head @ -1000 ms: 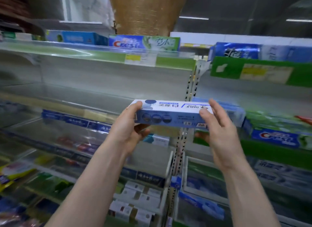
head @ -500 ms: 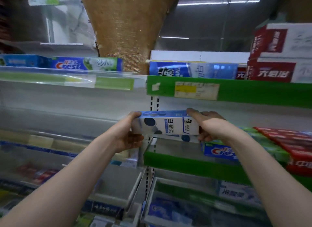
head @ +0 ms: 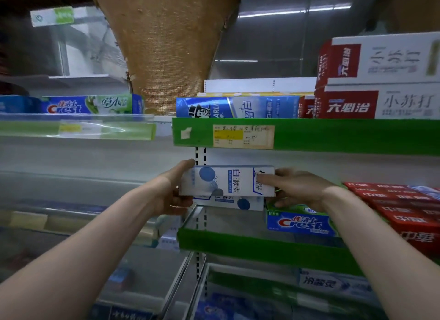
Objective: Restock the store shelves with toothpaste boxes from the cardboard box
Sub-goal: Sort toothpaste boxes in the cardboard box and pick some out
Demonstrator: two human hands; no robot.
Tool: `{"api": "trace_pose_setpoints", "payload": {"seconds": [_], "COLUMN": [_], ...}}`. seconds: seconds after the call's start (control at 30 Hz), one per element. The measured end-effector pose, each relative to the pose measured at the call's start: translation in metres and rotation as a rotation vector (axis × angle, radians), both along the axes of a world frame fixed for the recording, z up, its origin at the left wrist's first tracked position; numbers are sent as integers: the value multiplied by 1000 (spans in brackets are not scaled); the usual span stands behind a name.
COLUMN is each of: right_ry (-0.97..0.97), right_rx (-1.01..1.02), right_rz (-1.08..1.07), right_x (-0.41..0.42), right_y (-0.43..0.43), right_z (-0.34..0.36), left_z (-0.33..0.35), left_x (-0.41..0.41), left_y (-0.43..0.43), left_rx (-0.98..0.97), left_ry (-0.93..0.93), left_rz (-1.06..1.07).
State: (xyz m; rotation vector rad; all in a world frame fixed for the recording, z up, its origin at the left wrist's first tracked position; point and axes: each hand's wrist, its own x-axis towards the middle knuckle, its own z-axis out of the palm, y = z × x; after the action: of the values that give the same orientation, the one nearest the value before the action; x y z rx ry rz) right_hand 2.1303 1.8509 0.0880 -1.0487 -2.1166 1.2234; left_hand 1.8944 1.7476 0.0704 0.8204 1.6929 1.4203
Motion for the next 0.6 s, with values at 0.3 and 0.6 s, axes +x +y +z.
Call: {"api": "trace_pose_setpoints", "payload": {"seconds": [0.3, 0.6], "right_ry": [36, -26], "right_rx": [382, 465], "right_rz": [44, 204], "right_x": [-52, -75], "right_y": [-61, -69], "right_z": [-11, 5], "left_z": [13, 8], "left_x": [11, -26], "left_y": [-1, -18], "left_rx": [247, 94], "left_ry": [-461, -426], "left_rz": [27, -350]}}
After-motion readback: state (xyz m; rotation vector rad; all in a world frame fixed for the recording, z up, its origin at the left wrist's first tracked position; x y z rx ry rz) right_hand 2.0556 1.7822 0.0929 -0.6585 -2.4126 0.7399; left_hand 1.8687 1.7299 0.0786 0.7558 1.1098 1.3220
